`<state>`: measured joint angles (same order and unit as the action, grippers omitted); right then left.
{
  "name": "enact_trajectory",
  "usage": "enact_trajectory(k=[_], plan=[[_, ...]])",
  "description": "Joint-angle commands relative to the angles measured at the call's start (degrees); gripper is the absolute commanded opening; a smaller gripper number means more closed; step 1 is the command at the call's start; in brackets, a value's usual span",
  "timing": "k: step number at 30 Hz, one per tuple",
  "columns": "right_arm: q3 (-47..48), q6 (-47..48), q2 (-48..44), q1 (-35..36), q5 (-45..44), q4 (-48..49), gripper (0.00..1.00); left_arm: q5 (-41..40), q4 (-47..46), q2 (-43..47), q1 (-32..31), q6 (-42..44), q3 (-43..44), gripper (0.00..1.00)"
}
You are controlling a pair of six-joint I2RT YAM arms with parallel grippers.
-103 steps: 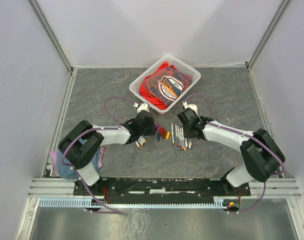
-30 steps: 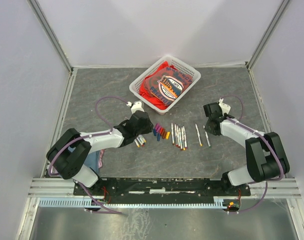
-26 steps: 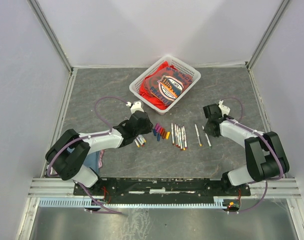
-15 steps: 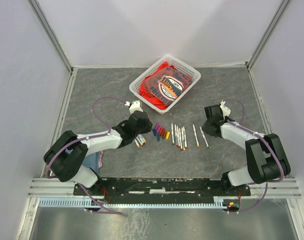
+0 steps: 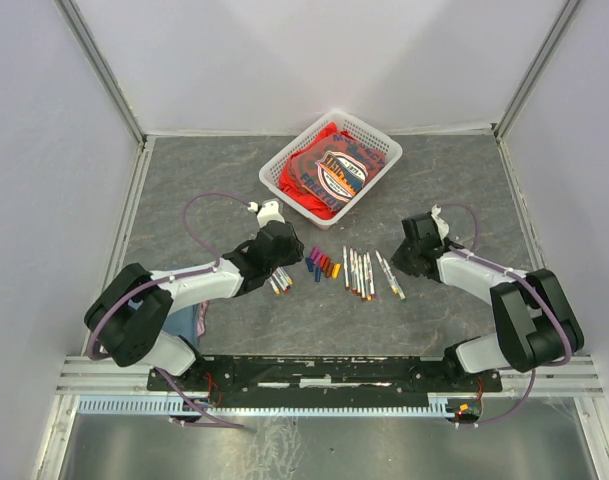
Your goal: Open the pen caps
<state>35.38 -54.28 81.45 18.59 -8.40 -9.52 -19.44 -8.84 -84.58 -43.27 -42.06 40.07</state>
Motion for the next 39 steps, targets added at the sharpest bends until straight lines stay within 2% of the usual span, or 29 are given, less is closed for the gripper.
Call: enact_trajectory(k=[1,15,19,25,30,39], plan=[[-0.93,-0.34,-1.88,0.76,-1.15,-3.73,0.21,-2.37,-0.32,2.29,-0.33,0.15,-0.10,0.40],[0.19,4.20,-7.63,1.80,-3.03,-7.83,0.21,-4.31,0.55,3.31,0.06,0.05,-0.87,0.46],[6.41,11.54,-6.65,8.02,-5.59,-12.04,0.21,-3.60,1.54,3.54,2.36,-0.49,-1.40,0.49],[15.34,17.24,-3.19,18.56,-8.98,-15.06,0.23,0.35,1.09,3.54,7.06,-2.72,-3.73,0.49],[20.72,22.84,1.89,24.80,-2.66,-11.06,0.26,3.87,-0.98,4.52,10.45,-5.89,-7.26,0.49],[33.96,28.14,16.72,32.71,2.11,-8.81,0.30,3.78,-2.41,8.55,12.47,-8.82,-11.56,0.49]])
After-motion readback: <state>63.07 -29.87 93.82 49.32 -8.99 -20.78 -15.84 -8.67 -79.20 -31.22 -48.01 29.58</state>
